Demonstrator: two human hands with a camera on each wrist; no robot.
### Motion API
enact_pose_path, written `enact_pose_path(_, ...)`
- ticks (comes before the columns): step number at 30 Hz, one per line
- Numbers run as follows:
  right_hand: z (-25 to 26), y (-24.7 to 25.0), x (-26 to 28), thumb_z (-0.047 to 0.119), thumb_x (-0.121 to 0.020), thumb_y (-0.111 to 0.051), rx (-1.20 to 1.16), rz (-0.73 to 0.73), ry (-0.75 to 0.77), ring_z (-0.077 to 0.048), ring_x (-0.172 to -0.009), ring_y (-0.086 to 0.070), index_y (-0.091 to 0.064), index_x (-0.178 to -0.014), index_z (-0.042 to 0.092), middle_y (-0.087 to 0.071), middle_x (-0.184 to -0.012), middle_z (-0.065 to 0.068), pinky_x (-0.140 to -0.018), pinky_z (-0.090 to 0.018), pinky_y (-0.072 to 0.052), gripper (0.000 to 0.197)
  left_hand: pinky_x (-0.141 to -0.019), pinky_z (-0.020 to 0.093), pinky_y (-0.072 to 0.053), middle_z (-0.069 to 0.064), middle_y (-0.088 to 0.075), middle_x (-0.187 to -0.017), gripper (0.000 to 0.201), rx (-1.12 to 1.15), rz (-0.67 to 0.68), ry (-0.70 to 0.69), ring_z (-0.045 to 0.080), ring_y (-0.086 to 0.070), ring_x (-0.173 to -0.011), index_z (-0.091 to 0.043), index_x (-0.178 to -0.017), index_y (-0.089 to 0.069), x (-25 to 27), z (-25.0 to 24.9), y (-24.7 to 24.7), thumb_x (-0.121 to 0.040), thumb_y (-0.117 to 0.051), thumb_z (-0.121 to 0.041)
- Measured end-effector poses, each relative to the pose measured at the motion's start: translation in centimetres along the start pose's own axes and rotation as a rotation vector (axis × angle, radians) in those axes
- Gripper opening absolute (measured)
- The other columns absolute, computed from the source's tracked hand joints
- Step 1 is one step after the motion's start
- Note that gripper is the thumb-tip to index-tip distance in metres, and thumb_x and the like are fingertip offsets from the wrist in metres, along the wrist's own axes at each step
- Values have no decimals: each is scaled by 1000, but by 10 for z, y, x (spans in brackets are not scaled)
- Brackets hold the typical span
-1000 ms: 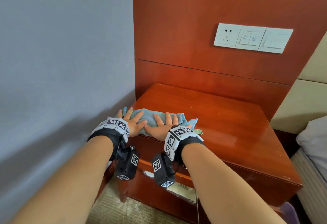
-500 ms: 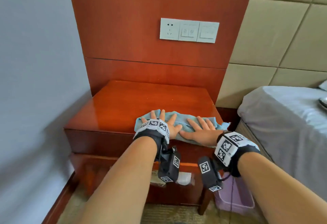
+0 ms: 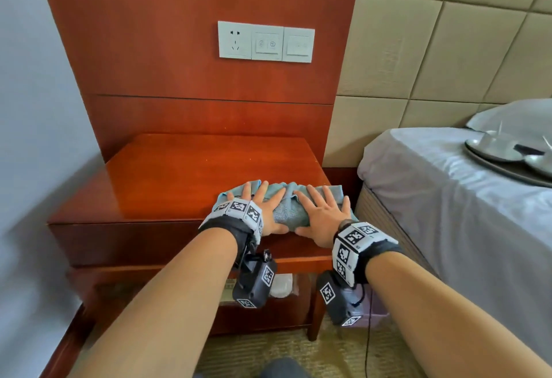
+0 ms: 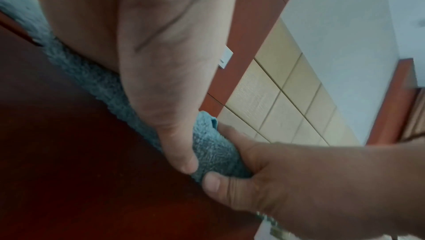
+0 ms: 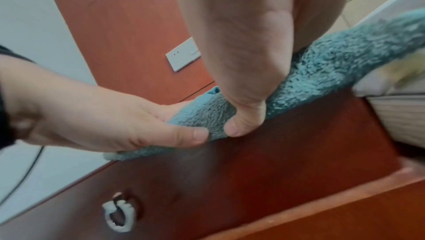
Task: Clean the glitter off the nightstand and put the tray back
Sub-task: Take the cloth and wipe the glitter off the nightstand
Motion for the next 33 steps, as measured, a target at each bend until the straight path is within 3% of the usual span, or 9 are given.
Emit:
enact_pose_path(5,56,-2,-9,53,-91,-50,-14,34,69,-25,-149,13,4,-151,38,12,-161,8,-115,-62,3,82,-118,56,-1,-4,20,-161,99,20,74,66,33,20,-148,-42,-150,17,14,55,7,-83,-52,-67)
enact_pose_path(10,100,1,-18,55,-90,-49,-7,70,177,-26,-149,13,5,-151,38,13,-161,7,-115,-62,2,83,-118,55,0,-4,21,-161,105,31,83,175,33,20,-148,-43,-149,18,28,100,6,-78,-54,-71)
enact_pose_path(14,90,6,-22,65,-84,-48,-80,149,197,-20,-148,17,5,-150,45,14,-161,11,-117,-57,5,86,-120,55,-1,3,18,-162,113,11,48,204,36,21,-147,-43,-149,18,18,100,-2,-69,-53,-79)
enact_pose_path(17,76,13,-26,68,-78,-50,-175,209,144,-14,-148,18,2,-148,52,13,-160,16,-117,-54,9,88,-118,57,-1,2,17,-162,109,-9,57,230,40,17,-147,-42,-150,15,17,87,2,-72,-51,-80)
enact_pose_path(23,28,21,-30,57,-77,-54,-317,257,13,-12,-148,14,-8,-147,54,7,-161,16,-117,-54,8,84,-116,59,-3,3,17,-162,107,-53,86,143,43,14,-147,-43,-150,15,-6,43,14,-71,-44,-85)
enact_pose_path(29,2,18,-32,54,-94,-24,-273,198,-86,-14,-149,12,-8,-148,51,6,-162,12,-118,-53,7,56,-119,57,5,3,16,-162,87,46,111,99,41,18,-147,-43,-151,10,-31,15,14,-79,-20,-83)
enact_pose_path(31,9,15,-31,60,-93,-19,-227,196,-121,-14,-149,13,-5,-147,52,8,-161,14,-117,-53,8,56,-118,60,5,3,18,-162,90,55,157,57,40,19,-147,-44,-151,7,-38,26,14,-69,-5,-79)
enact_pose_path(33,18,13,-32,67,-89,-20,-208,210,-118,-15,-149,15,-3,-147,53,10,-161,15,-117,-54,10,62,-118,60,6,2,17,-162,78,80,172,57,38,18,-148,-44,-152,4,-36,38,14,-81,-8,-73)
Point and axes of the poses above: each hand's wrist, its own x-axis away from the middle knuckle, its own y-axis out of the back of the hand, z = x × y, the point moved 1 cm from there along -x, towards the middle knuckle
